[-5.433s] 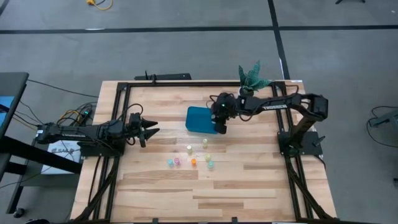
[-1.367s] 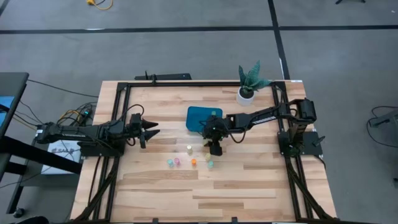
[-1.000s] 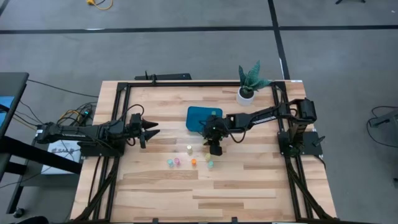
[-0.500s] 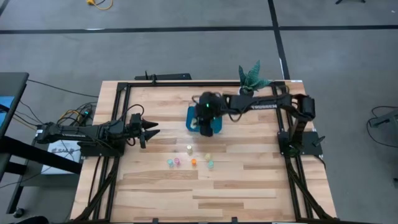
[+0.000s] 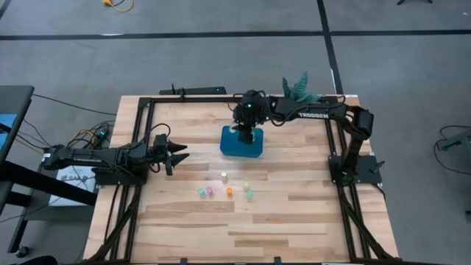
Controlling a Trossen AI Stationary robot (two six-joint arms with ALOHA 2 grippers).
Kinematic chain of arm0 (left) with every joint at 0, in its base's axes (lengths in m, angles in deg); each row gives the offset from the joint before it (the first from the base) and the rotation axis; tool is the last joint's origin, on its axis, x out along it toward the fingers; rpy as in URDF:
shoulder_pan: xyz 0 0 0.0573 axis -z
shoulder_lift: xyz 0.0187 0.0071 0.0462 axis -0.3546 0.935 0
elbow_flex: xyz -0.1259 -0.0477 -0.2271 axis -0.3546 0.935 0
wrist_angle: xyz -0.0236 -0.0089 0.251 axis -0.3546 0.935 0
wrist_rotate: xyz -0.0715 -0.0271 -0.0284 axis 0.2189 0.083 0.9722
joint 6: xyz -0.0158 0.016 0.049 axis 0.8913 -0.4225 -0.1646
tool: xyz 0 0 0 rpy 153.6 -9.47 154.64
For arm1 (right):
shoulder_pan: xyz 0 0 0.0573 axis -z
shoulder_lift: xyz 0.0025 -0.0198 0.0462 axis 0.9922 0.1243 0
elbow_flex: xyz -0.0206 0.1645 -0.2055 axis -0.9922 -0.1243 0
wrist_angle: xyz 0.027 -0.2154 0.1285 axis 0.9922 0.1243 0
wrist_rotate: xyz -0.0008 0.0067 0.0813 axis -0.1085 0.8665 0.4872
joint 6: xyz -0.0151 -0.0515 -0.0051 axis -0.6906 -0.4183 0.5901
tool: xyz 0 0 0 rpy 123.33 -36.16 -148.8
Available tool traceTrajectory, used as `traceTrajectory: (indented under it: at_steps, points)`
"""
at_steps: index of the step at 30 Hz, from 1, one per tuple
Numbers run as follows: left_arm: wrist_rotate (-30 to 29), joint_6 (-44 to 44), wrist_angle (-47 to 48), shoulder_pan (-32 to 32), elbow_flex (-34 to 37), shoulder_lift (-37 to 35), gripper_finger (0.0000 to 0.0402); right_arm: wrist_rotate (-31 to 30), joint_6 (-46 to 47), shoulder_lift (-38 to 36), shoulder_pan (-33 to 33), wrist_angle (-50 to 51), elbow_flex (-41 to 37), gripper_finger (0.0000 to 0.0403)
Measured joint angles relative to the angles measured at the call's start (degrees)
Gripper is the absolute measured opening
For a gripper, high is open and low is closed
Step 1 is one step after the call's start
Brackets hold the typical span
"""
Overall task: Pick and place pill bottles into a basket
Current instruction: Put the green medicine bottle into the blue bin
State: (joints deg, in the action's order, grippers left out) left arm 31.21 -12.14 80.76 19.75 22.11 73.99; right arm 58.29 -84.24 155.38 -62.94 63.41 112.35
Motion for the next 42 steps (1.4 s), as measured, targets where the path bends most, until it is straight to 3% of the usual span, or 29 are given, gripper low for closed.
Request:
traceTrajectory:
  at_steps: [14,21,42]
  points:
    - [-0.1,-1.1,0.0,0.0,0.0,0.0,0.0199,-0.4,3.8,2.5,-1.1,-4.9,-4.7,0.0102]
    - [-0.1,-1.0,0.0,0.0,0.0,0.0,0.0199,-0.1,4.8,7.2,-2.2,-6.7,-2.5,0.0102]
    - [0.3,-0.8,0.0,0.0,0.0,0.7,0.0199,-0.4,4.3,7.6,-1.8,-6.7,-1.7,0.0103]
